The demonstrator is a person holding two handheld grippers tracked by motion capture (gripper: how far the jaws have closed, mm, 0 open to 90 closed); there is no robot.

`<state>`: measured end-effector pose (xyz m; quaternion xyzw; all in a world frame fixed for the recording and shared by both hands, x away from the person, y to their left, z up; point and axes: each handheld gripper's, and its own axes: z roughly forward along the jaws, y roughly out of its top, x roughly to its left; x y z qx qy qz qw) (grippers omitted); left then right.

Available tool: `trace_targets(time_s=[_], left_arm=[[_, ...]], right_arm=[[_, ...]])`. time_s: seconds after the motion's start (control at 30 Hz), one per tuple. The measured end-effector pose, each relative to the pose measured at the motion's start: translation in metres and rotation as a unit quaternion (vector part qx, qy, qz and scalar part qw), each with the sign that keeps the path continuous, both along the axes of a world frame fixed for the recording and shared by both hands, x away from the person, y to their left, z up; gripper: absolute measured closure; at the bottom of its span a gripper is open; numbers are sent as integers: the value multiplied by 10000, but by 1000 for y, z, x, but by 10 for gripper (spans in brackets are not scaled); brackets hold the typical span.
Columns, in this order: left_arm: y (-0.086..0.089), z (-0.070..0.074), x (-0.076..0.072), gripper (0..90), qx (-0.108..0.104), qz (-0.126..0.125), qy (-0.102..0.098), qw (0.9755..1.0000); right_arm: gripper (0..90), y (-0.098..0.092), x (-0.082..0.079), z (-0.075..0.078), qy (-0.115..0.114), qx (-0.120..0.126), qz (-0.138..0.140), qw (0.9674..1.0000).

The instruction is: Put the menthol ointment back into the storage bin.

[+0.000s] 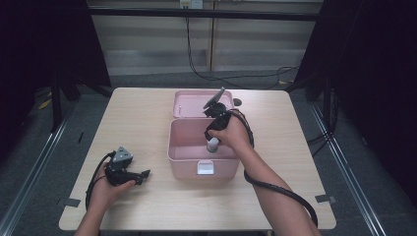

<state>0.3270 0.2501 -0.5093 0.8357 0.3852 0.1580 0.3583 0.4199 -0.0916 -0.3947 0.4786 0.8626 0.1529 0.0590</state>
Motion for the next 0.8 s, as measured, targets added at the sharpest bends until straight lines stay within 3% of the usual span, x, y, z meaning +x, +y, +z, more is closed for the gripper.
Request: trace_targets(time_s=[0.8], left_arm=[[0, 0, 0, 115, -1, 1, 0, 10000]], right_arm=[[491, -13, -27, 24, -173, 257, 507, 9982]])
